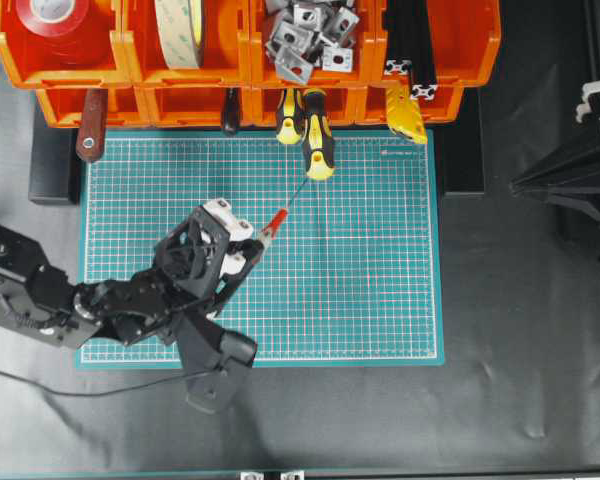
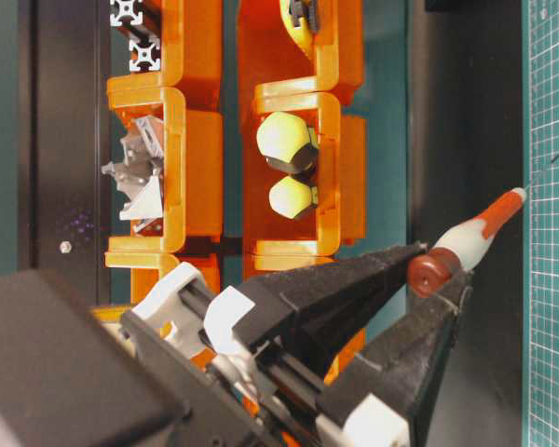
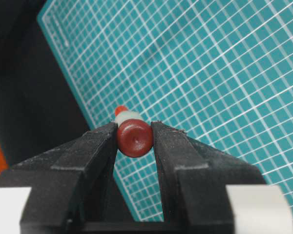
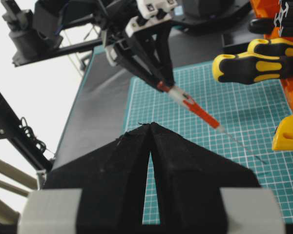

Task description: Pick red screwdriver from container rack with left arm.

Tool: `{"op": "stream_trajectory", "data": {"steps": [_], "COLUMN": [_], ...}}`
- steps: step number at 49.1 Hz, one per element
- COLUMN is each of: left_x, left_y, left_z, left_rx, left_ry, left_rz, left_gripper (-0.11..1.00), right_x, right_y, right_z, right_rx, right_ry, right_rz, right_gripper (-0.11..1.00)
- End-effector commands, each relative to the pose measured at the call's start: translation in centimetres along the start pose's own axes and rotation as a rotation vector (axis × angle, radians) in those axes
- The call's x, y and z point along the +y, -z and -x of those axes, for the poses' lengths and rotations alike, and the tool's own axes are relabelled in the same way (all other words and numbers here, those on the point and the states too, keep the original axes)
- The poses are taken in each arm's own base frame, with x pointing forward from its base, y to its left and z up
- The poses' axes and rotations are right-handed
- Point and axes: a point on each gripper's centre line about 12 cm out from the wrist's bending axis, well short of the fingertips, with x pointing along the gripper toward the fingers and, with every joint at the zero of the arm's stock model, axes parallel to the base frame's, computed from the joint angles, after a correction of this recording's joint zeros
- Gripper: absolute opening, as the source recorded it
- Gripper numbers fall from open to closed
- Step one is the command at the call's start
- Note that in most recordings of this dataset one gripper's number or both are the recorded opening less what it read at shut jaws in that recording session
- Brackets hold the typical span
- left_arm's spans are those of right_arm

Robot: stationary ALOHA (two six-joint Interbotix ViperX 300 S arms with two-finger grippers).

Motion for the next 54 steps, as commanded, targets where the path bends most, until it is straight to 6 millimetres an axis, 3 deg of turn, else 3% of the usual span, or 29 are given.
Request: {"op": "stream_trajectory", "data": {"steps": [1,25,27,35,40,46,54], "left_x": [0.8,0.6,0.7,0.8,0.7,0.6,0.3], "left_y": [-0.3,-0.8,-0.9,-1.3,-1.1,-0.9,-0.8], "left_z": [0.5,0.3,0.4,0.2,0.1,0.0,0.1], "left_rx": [-0.019,-0.06,-0.063,-0.068,-0.064,-0.056,-0.048], "left_ry": [-0.013,0.001,0.0,-0.001,0.002,0.01,0.017], "left_rz": [0.017,0.016,0.018,0.025,0.028,0.087,0.274], "left_gripper": [0.25,0.25,0.29,0.65,0.8,0.88,0.89], "right_x": [0.2,0.2,0.2,0.2,0.2,0.2,0.2], "right_y": [-0.9,-0.9,-0.9,-0.9,-0.9,-0.9,-0.8], "right_z": [0.0,0.0,0.0,0.0,0.0,0.0,0.0], "right_rx": [-0.018,-0.02,-0.019,-0.02,-0.02,-0.018,-0.015], "right_ry": [-0.003,-0.003,-0.005,-0.003,-0.003,-0.004,-0.003], "right_rz": [-0.005,-0.005,-0.005,-0.005,-0.005,-0.005,-0.005], "right_gripper": [0.0,0.0,0.0,0.0,0.0,0.0,0.0]}}
